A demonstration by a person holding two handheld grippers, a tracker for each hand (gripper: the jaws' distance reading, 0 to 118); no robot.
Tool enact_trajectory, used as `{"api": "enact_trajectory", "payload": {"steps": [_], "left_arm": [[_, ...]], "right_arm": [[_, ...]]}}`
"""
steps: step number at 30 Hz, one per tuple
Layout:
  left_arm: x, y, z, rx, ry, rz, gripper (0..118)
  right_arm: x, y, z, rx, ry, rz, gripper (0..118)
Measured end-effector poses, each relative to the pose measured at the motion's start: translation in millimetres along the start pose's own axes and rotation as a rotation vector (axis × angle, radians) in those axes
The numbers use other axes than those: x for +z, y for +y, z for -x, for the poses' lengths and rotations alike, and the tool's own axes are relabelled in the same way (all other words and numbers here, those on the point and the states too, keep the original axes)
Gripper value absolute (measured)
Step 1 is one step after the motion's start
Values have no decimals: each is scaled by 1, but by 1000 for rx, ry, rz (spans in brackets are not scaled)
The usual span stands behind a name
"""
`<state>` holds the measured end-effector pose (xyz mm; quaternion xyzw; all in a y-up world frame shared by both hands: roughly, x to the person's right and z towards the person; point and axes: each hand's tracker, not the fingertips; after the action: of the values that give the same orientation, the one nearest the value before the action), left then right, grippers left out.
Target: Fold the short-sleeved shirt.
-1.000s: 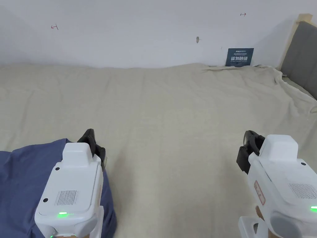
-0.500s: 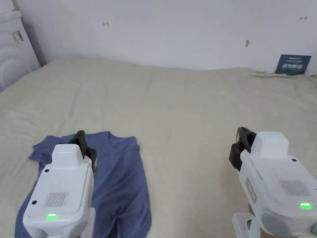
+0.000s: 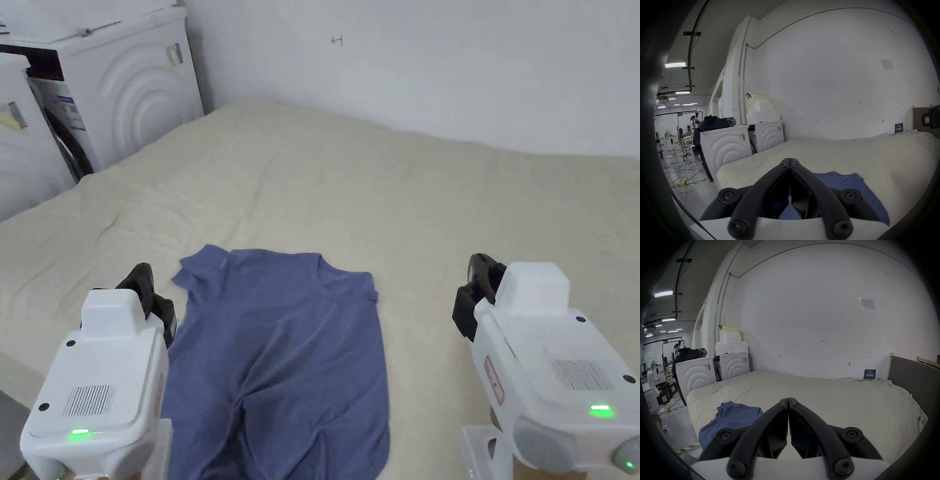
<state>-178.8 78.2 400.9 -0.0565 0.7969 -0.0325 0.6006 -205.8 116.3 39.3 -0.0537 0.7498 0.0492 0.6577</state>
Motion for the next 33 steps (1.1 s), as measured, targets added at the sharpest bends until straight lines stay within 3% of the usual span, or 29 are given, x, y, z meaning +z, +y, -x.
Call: {"api": "enact_trajectory", "payload": {"steps": [12, 19, 25, 26, 28, 29, 33], "left_arm": [[-8, -5, 7, 10, -14, 50, 0], [-48, -12, -9, 82, -158, 296, 8], [-94, -33, -44, 65, -250, 636, 46], [-102, -39, -50, 63, -266, 683, 59], [-117, -54, -60, 69, -273, 747, 97], [-123, -60, -65, 75, -277, 768, 107], [-143, -87, -84, 33, -315, 842, 111]], "right_arm": [[-3, -4, 13, 12, 31, 21, 0], [-7, -5, 2, 14, 13, 28, 0], [-13, -9, -6, 14, -1, 43, 0], [-14, -10, -7, 13, -4, 46, 0], [-16, -12, -11, 10, -9, 54, 0], [-17, -13, -12, 9, -12, 57, 0], [-20, -17, -19, 13, -25, 72, 0]]}}
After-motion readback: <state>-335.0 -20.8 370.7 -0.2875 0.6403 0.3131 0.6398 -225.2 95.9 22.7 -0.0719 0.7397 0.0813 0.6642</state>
